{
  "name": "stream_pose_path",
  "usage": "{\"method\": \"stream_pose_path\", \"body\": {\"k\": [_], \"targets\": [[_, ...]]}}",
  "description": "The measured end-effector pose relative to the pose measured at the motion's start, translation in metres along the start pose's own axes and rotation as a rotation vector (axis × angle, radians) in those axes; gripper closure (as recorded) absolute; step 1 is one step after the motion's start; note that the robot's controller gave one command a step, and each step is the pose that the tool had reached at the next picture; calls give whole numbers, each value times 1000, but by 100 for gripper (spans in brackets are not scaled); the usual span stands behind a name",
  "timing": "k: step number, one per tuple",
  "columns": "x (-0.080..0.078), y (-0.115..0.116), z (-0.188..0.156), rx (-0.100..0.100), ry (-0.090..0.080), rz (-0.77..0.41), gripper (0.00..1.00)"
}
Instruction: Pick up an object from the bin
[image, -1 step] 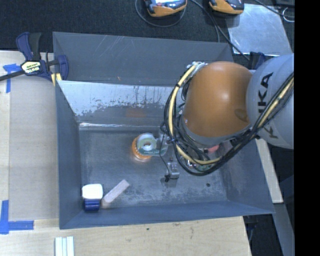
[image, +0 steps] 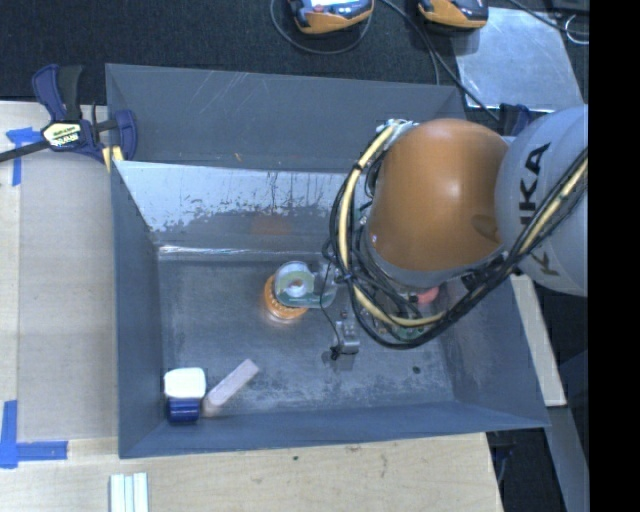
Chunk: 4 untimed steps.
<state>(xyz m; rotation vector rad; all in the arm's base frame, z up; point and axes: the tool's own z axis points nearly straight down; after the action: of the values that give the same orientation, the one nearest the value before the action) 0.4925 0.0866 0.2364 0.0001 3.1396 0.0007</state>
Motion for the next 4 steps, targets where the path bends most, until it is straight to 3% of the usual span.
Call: {"method": "stream_pose_path", "body": {"k": [1,2,3,4], "targets": [[-22,-5,105,0,0,1,0],[-76,-29,85,0,-11,-1,0],[-86,-27,144,-2,-15,52,100],[-85,-26,145,-3,-13,52,100]]}}
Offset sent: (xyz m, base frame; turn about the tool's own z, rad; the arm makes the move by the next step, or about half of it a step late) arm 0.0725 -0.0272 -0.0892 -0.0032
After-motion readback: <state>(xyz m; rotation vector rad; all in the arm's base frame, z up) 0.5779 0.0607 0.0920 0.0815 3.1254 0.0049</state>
